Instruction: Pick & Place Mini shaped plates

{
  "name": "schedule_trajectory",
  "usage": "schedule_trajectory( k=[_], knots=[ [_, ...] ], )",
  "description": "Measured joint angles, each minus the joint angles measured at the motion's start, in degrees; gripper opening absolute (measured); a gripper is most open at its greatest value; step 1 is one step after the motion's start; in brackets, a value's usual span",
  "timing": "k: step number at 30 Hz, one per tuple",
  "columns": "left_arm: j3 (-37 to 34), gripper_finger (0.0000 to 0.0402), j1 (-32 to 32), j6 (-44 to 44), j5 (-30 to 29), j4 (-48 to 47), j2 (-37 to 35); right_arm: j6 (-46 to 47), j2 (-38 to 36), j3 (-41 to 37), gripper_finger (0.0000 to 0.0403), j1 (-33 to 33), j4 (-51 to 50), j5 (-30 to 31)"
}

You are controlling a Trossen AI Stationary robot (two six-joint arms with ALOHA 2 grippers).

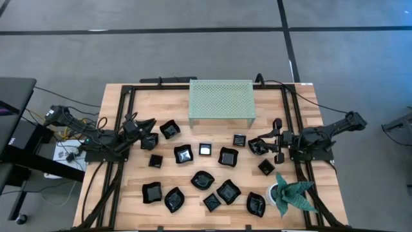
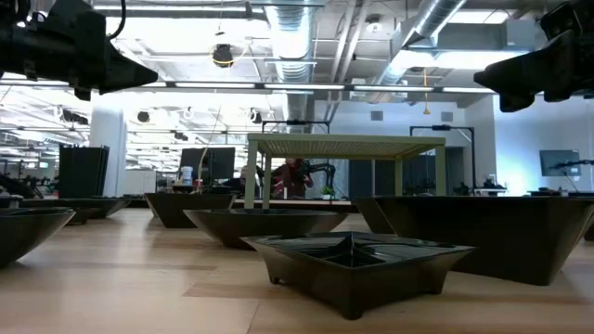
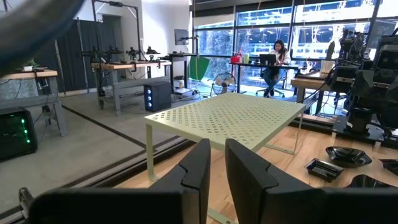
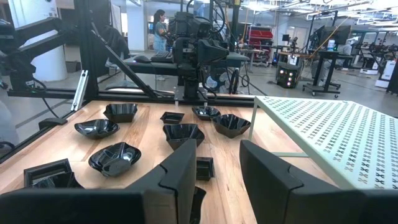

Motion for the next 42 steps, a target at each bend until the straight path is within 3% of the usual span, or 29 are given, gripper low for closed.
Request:
schedule_trajectory(
  k=[23,28,36,39,42],
  knots=[
    [-0.01,0.0051,-0.01,0.00,0.00,0.00,0.00,2.37,0.00,-0.02,0.0119,0.07,0.30,-0.02],
    [0.00,0.0051,-0.02,-2.26,0.83,0.37,0.00,4.34,-0.02,-0.02,0.0119,0.02,4.82,0.00],
    [0.00,0.0051,-0.08,-2.19,1.51,0.56,0.09,-7.54,-0.04,-0.02,0.0119,0.00,16.97,0.26],
    [0.00,0.0051,-0.06,-6.92,4.03,1.09,0.09,-7.93,0.00,-0.02,0.0119,-0.02,17.02,0.14],
    [0.00,0.0051,-0.08,-9.67,10.80,1.60,0.12,-7.61,0.39,-0.02,0.0119,-0.02,18.12,-1.86]
  ],
)
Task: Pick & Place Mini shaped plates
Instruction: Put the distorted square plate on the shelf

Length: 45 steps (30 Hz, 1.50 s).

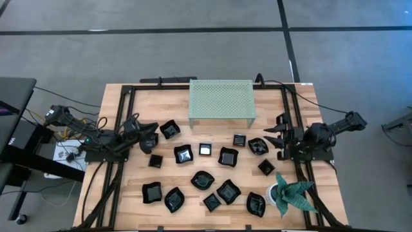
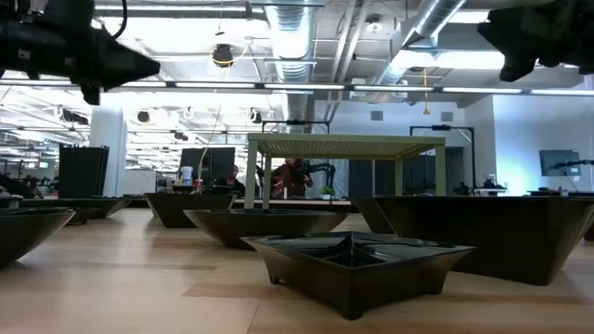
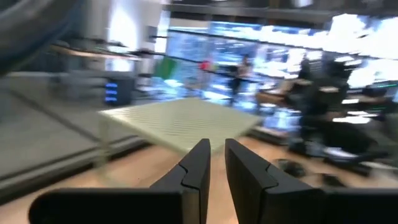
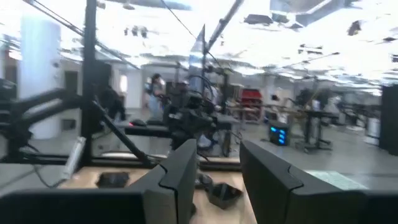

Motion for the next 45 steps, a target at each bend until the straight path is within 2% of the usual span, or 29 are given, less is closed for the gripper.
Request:
schedule_trajectory(
  k=[4,8,11,17,20,22,26,32,36,42,45],
  knots=[
    [0.00,0.0051,0.00,2.37,6.49,0.96,0.10,1.56,5.16,0.00,0.0119,-0.34,3.70,-2.22],
    [-0.02,0.0051,0.02,1.90,7.50,3.10,0.15,3.48,13.32,1.27,0.0123,-2.23,7.47,-2.71],
    [-0.01,0.0051,0.03,2.31,8.16,4.67,0.38,7.44,21.10,4.44,0.0135,-4.07,8.04,-2.79],
    [4.25,0.0059,0.04,11.20,9.57,5.05,0.73,12.04,40.70,14.71,0.0169,-6.37,6.92,-3.14],
    [6.37,0.0078,0.04,16.84,9.48,4.69,2.20,12.87,49.26,21.81,0.0182,-6.21,1.88,-4.43],
    [7.46,0.0093,0.04,18.80,9.15,4.43,3.76,16.05,54.68,27.40,0.0188,-5.89,-5.11,-4.83],
    [8.13,0.0122,0.04,18.65,7.55,4.39,7.06,21.68,65.51,37.19,0.0192,-5.35,-20.53,-5.54],
    [8.15,0.0141,0.02,18.67,7.50,4.39,9.74,25.42,79.85,47.12,0.0180,-4.72,-31.11,-12.07],
    [8.15,0.0143,0.02,18.67,7.39,4.80,9.65,27.60,86.49,52.76,0.0168,-4.70,-35.04,-15.89],
    [8.15,0.0141,0.04,18.67,7.39,4.83,9.65,27.86,93.55,58.60,0.0154,-4.98,-40.50,-15.94],
    [8.15,0.0141,0.04,18.66,7.38,4.84,9.67,31.39,95.55,60.77,0.0150,-5.20,-44.09,-15.93]
  ],
)
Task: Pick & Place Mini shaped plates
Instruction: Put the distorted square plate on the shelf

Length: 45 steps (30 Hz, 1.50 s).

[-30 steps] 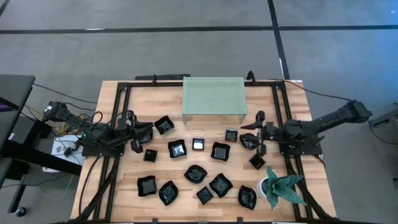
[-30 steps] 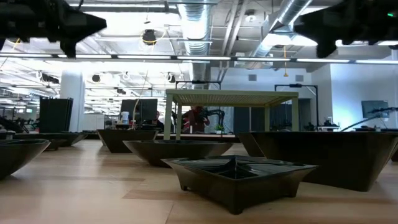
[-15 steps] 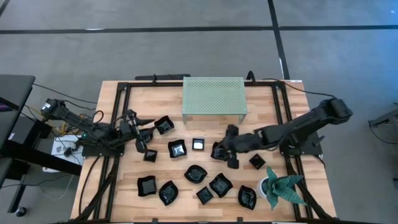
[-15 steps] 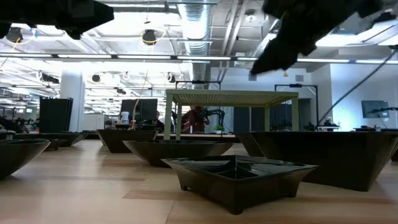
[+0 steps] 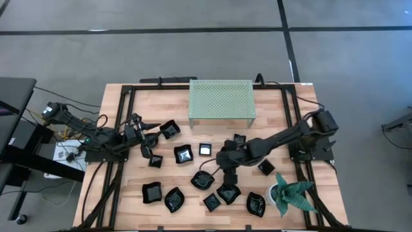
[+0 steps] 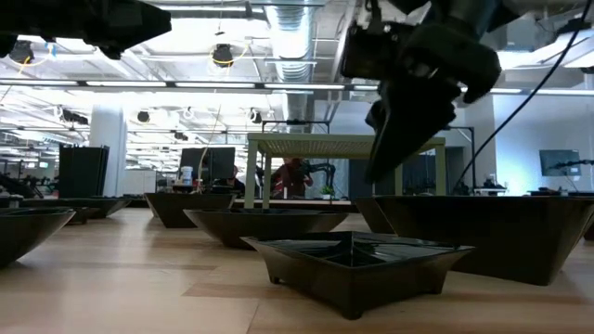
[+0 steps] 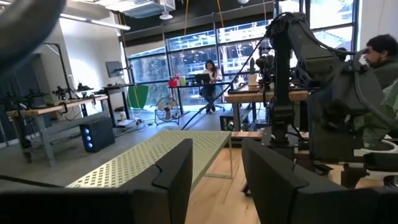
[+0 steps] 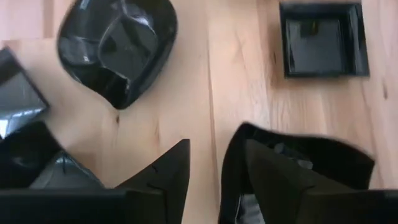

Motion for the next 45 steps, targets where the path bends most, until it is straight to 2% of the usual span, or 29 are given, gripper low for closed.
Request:
schedule_trajectory(
  k=[4,13,18,25,31,37,41,45],
  knots=[
    [0.02,0.0139,0.00,-0.19,-0.81,0.01,0.00,2.69,2.04,1.66,0.0148,0.00,-3.13,0.00],
    [0.02,0.0139,0.00,-0.19,-1.06,0.01,0.00,1.77,4.67,1.74,0.0145,-1.67,-6.66,1.46],
    [0.02,0.0139,0.00,-0.20,-1.06,0.01,0.00,-1.66,4.57,1.74,0.0107,-2.42,-5.69,1.36],
    [0.02,0.0138,0.00,-0.21,-1.06,0.01,0.00,-3.33,4.41,1.76,0.0013,-2.68,-6.51,-0.38],
    [0.02,0.0138,0.00,-0.20,-1.06,0.01,0.00,-5.75,4.51,2.83,0.0009,-1.48,-5.70,-4.65],
    [0.04,0.0138,0.00,-0.21,-1.06,0.03,0.00,-9.95,4.57,11.04,0.0004,0.34,-12.03,-6.43],
    [0.04,0.0138,0.00,-0.21,-1.04,0.26,0.00,-17.38,4.55,18.74,0.0002,1.48,-19.58,-2.67],
    [0.07,0.0138,-0.01,-0.21,-1.04,0.45,0.00,-21.43,4.55,25.99,0.0003,1.73,-27.57,7.78]
  ],
)
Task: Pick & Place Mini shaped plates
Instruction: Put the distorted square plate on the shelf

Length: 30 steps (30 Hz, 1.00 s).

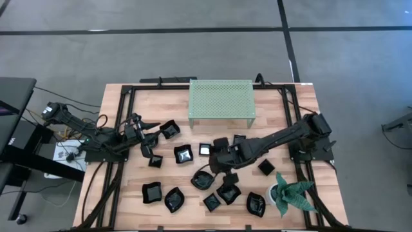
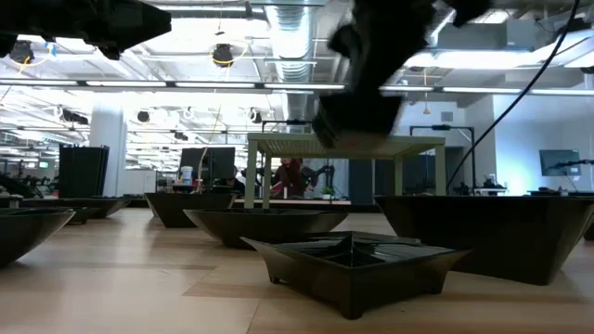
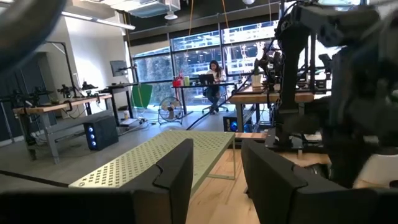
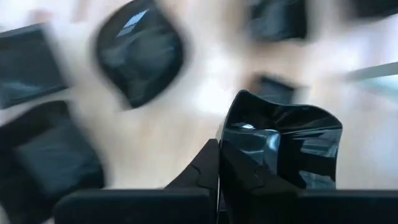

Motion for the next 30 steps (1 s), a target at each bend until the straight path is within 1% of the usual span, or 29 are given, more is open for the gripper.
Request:
schedule_trajectory(
  k=[3,6,8,10,15,19,22,25,28,30],
  knots=[
    [0.00,0.0138,-0.01,0.00,0.00,0.19,0.00,-5.39,-0.02,4.57,0.0001,-0.37,-3.06,6.02],
    [0.00,0.0138,-0.01,0.00,0.02,0.50,-0.02,-12.50,-0.02,8.20,0.0002,-1.32,-4.11,10.56],
    [0.00,0.0138,-0.01,0.00,0.02,0.50,0.00,-15.01,-0.02,10.27,0.0002,-2.72,-5.67,13.01],
    [0.00,0.0138,0.00,0.00,0.02,0.62,-0.01,-15.90,-0.02,12.01,0.0002,-5.20,-6.92,14.53],
    [0.00,0.0138,0.00,-0.01,0.02,0.63,-0.01,-16.31,-0.04,13.03,0.0003,-14.06,-10.78,14.95],
    [0.00,0.0138,0.01,0.00,0.03,0.64,0.00,-18.53,-0.01,13.03,0.0001,-21.61,-10.24,13.62],
    [0.00,0.0138,-0.01,0.00,0.03,0.66,-0.01,-18.77,0.04,13.03,0.0002,-26.36,-9.19,9.44],
    [0.00,0.0138,-0.01,0.00,0.04,0.66,-0.02,-19.41,0.04,13.03,0.0001,-29.66,-7.96,4.19],
    [0.00,0.0138,0.01,0.00,0.04,0.66,-0.02,-22.76,-0.04,11.63,0.0001,-31.86,-5.73,0.48],
    [0.00,0.0138,-0.01,-0.14,0.04,0.66,0.00,-24.82,0.13,10.33,0.0001,-32.92,-6.16,-1.33]
  ],
)
